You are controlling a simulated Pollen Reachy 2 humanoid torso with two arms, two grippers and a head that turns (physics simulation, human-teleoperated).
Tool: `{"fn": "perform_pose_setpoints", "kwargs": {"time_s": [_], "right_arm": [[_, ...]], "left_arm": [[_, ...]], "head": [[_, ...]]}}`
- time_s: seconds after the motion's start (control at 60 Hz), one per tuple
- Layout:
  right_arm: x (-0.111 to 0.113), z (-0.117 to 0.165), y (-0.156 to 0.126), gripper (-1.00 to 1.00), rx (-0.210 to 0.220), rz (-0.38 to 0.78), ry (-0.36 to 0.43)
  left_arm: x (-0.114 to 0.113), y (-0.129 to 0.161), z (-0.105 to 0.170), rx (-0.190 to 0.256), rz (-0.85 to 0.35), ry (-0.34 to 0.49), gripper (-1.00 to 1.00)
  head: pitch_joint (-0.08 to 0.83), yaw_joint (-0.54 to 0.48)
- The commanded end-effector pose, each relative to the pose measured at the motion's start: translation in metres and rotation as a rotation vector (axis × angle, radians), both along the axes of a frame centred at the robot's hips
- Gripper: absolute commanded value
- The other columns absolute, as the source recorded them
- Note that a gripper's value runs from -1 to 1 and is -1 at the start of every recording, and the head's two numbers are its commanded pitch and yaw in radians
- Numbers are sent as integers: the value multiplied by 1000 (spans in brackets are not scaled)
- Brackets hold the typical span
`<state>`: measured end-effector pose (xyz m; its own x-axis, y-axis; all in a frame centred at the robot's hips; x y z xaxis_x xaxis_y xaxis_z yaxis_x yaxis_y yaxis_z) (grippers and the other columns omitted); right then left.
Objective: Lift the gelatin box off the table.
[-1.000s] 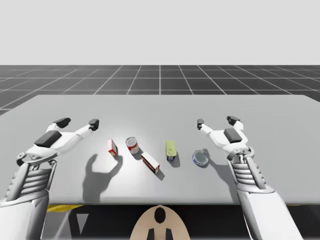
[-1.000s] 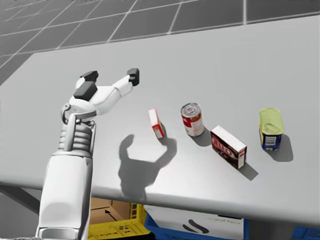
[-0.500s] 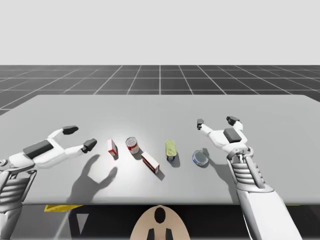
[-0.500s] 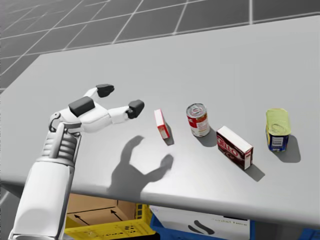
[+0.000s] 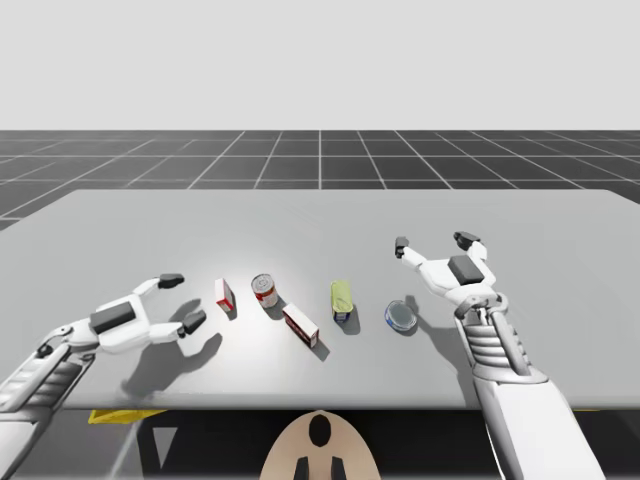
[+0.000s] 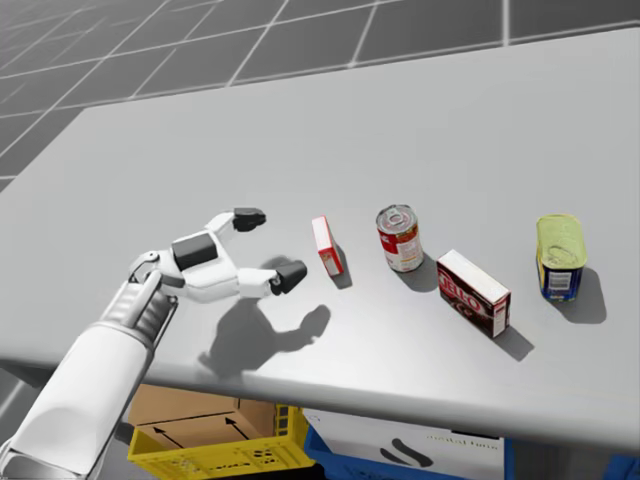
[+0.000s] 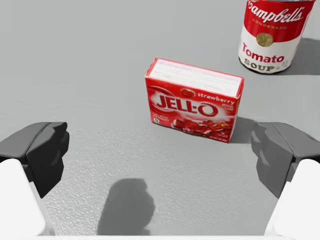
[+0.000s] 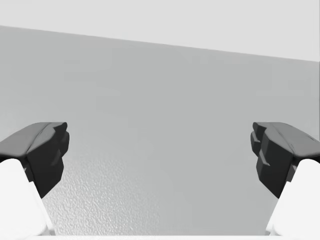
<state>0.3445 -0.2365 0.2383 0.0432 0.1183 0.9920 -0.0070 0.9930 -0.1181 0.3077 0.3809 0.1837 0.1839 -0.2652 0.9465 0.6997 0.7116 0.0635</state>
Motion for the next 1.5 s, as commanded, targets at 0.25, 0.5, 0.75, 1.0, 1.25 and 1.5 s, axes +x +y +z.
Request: {"fn": "perform_pose_setpoints", "kwargs": {"time_s": [0.25, 0.5, 0.75, 1.0, 1.25, 1.5], "right_arm": [[0, 1, -1, -1000, 3, 0, -3], [0, 1, -2, -1000, 5, -1, -3], [0, 1, -3, -1000, 6, -2, -4], [0, 3, -3, -1000, 9, -1, -7], [-1, 3, -4, -1000, 11, -3, -8], [-1, 3, -4, -1000, 17, -3, -5]], "left_arm": [[30, -20, -14, -2, -175, 119, -1000], [46, -33, -21, -3, -187, 138, -1000], [53, -44, -24, 4, -204, 140, -1000], [53, -45, -29, 15, -221, 137, 339], [47, -45, -31, 41, -253, 124, 1000], [45, -42, -29, 44, -256, 120, 1000]], "head": [[668, 381], [669, 375], [674, 371], [672, 371], [614, 382], [395, 402]]}}
